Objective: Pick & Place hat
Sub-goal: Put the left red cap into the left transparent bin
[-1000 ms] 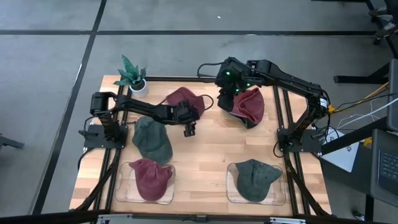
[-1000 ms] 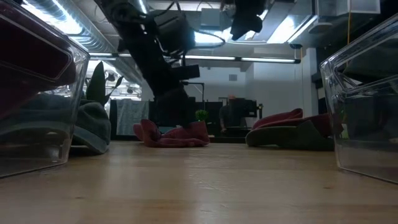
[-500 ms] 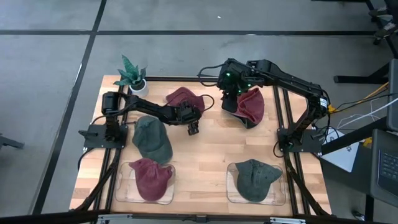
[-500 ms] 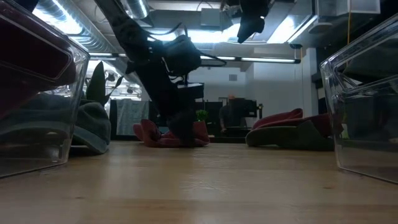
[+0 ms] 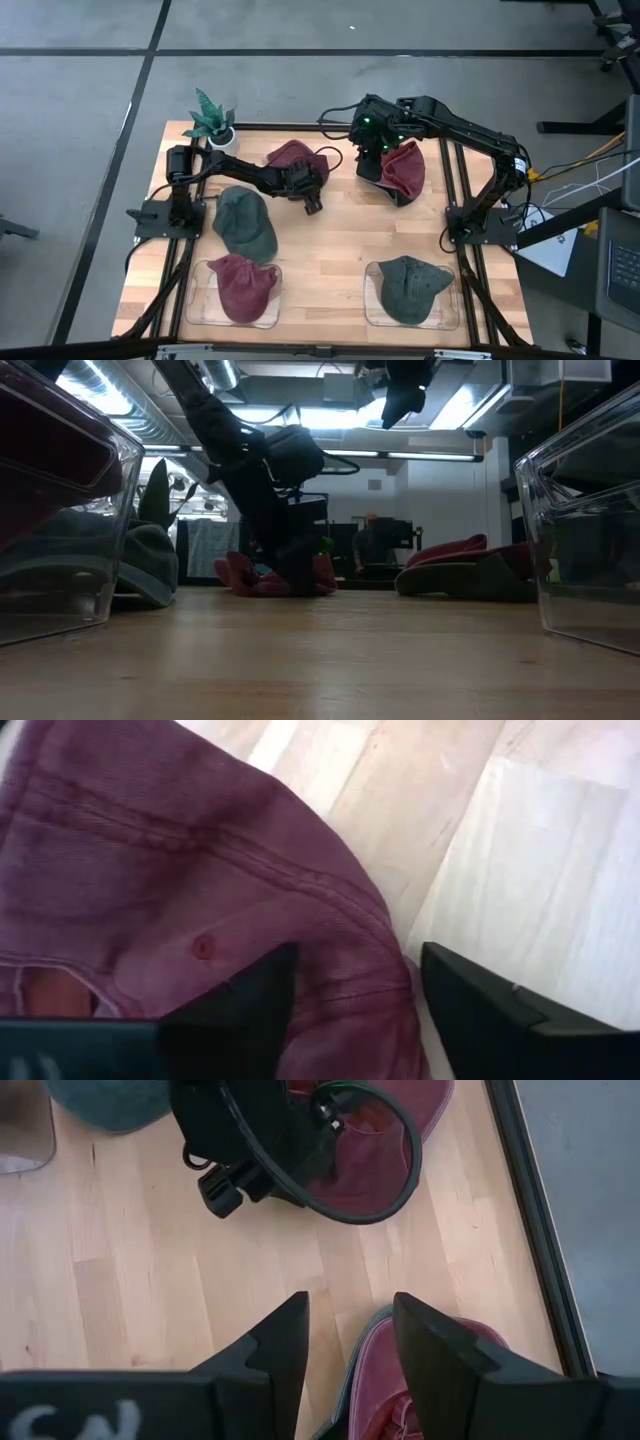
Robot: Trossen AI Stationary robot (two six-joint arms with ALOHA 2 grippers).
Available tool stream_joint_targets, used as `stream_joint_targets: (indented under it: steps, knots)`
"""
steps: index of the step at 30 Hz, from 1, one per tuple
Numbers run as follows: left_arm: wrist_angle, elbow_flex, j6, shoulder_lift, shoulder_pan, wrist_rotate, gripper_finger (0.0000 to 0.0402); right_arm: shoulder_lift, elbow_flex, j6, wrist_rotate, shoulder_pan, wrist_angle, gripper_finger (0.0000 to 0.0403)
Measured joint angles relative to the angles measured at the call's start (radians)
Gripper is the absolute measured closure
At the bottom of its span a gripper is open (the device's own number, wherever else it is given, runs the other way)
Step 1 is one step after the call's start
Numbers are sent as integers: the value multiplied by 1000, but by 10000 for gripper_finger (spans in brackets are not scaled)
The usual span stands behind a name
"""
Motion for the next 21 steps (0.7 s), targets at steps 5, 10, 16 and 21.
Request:
stream_joint_targets:
  steps: [5, 10, 16, 21]
  knots:
    - [-16, -1, -26, 2, 0, 23, 271, 0, 0, 0, 0, 0, 0, 256]
    - [-41, -1, -49, 1, -2, 17, 329, 0, 0, 0, 0, 0, 0, 256]
    - [-52, -2, -51, 0, -1, 22, 365, 0, 0, -1, 0, 0, 0, 256]
    - [-63, -3, -90, -21, 1, 82, 365, 0, 0, -18, 0, 0, 1, 256]
